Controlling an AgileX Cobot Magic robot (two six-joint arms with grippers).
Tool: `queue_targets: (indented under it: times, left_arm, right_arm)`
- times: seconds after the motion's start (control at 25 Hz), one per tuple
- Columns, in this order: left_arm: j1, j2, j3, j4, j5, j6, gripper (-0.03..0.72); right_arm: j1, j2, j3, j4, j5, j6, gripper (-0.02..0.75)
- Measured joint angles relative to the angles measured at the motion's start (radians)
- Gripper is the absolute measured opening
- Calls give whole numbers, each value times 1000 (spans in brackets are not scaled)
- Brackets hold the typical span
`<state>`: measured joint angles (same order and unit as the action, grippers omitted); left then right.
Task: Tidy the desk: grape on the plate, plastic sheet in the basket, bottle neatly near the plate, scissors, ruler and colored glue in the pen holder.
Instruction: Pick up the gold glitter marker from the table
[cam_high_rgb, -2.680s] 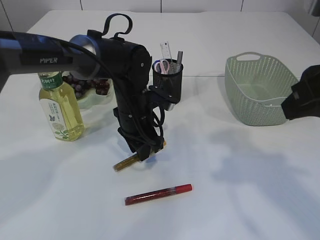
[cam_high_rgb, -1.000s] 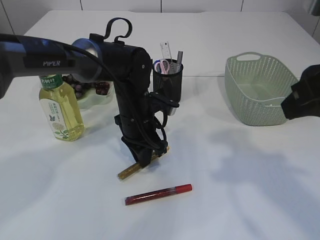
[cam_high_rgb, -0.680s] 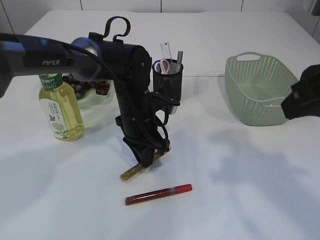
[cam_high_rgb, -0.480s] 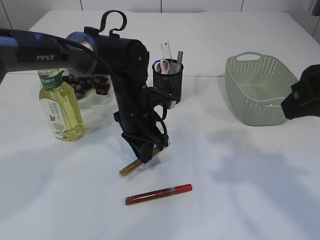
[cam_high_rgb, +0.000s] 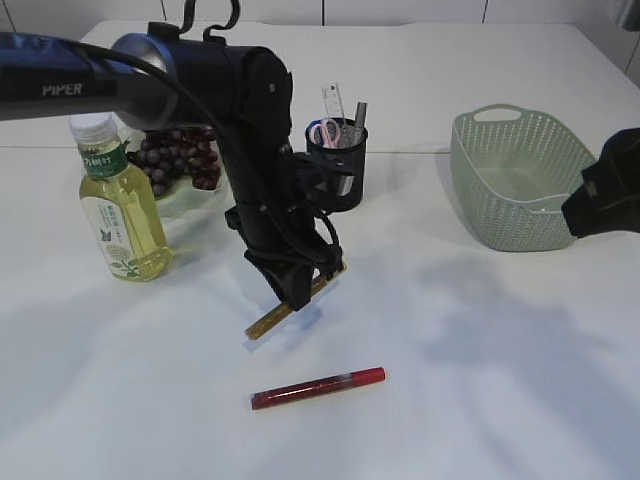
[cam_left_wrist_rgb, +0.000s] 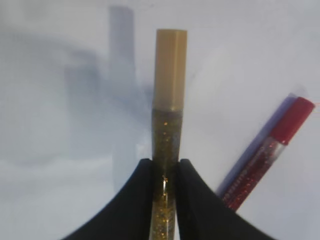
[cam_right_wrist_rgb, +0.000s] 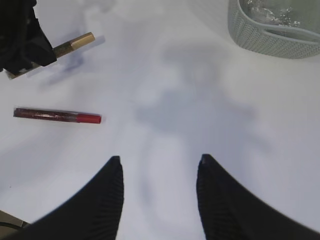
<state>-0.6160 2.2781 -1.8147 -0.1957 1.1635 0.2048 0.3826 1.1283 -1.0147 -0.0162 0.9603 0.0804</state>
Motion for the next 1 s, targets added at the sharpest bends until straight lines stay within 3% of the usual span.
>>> queue_targets:
  times: [0.36, 0.56, 0.8, 1.0]
  left_arm:
    - [0, -88, 0, -20, -3, -21, 98]
    - [0, -146, 29, 9, -28, -117, 98]
    - [0, -255, 282, 52, -237, -205, 98]
    - [0, -363, 493, 52, -621, -216, 97]
  right_arm:
    - [0, 0, 0, 0, 0, 0, 385]
    - [0, 0, 0, 0, 0, 0, 385]
    - [0, 0, 0, 0, -2, 0, 385]
    - [0, 0, 0, -5, -2, 0, 385]
